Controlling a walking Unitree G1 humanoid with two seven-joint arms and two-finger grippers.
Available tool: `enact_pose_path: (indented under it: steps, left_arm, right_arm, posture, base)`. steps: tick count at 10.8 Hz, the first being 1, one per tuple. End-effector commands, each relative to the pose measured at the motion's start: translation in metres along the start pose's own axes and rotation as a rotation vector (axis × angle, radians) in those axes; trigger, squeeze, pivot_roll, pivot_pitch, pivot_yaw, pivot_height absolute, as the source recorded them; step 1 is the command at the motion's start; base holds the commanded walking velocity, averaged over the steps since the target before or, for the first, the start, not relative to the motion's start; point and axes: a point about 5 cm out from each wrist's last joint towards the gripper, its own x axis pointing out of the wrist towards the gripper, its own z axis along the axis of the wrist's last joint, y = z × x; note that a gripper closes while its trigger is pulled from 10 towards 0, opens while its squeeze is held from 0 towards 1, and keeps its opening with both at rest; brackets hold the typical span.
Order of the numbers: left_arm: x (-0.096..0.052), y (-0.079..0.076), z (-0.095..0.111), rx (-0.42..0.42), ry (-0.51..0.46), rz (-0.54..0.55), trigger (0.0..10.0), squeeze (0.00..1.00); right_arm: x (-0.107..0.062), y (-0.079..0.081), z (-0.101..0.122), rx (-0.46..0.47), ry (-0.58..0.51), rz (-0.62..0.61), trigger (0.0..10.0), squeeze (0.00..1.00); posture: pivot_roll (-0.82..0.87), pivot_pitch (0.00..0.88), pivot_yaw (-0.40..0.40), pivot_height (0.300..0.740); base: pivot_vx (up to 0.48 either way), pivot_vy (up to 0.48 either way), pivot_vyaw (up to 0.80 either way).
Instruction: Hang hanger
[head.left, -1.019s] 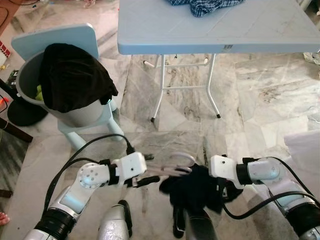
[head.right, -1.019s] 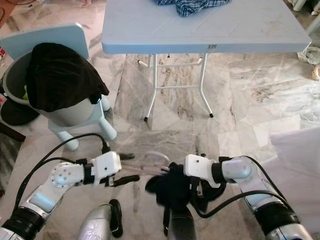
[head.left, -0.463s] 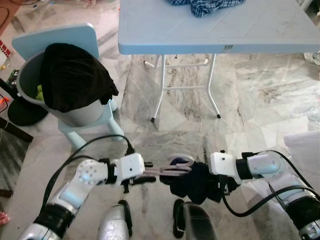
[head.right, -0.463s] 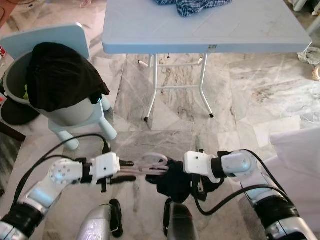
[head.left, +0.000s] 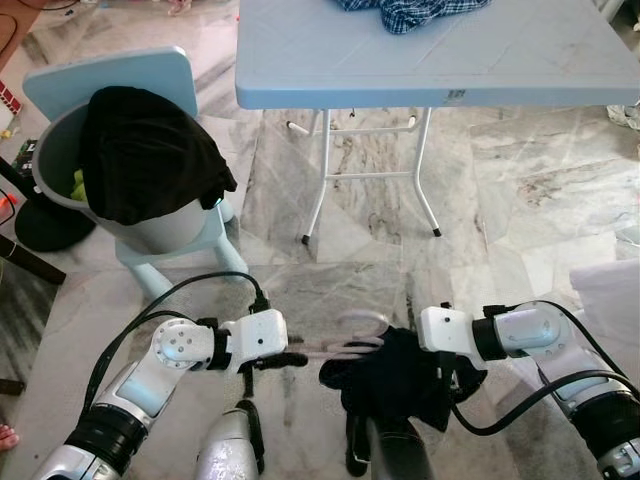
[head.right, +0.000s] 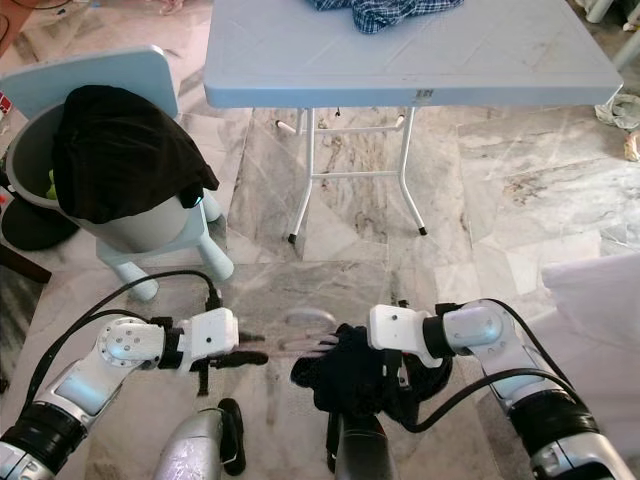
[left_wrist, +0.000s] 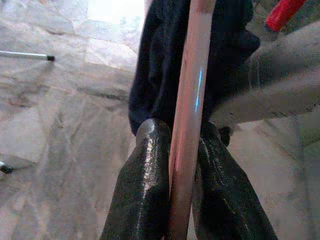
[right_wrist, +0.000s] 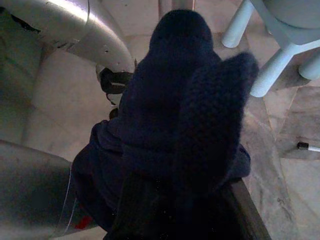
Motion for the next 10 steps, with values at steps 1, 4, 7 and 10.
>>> enact_pose_path:
  steps: [1, 4, 7, 10]
  left_arm:
    - [-0.002, -0.009, -0.009, -0.029, 0.039, -0.047, 0.0, 0.0]
    - [-0.001, -0.009, -0.009, -0.059, 0.017, -0.028, 0.0, 0.0]
    - [0.007, -0.001, -0.007, -0.051, -0.034, 0.115, 0.0, 0.0]
    - [0.009, 0.002, -0.008, -0.044, -0.071, 0.235, 0.0, 0.0]
  right_arm:
    - [-0.004, -0.003, 0.001, -0.018, -0.008, -0.002, 10.0, 0.0]
    - [0.0, -0.003, 0.003, -0.03, -0.019, -0.013, 10.0, 0.0]
    - [-0.002, -0.006, 0.004, 0.008, -0.033, 0.008, 10.0, 1.0]
    - [-0.005, -0.018, 0.008, -0.002, -0.055, -0.072, 10.0, 1.0]
  posture:
    - [-0.03, 0.212, -0.05, 0.74]
    - [-0.03, 0.211, -0.052, 0.74]
    - [-0.03, 0.211, -0.061, 0.74]
    - [-0.02, 0.207, -0.062, 0.74]
  base:
    - [0.0, 0.0, 0.0]
    - [0.0, 0.0, 0.0]
    - [0.0, 0.0, 0.0]
    - [0.0, 0.0, 0.0]
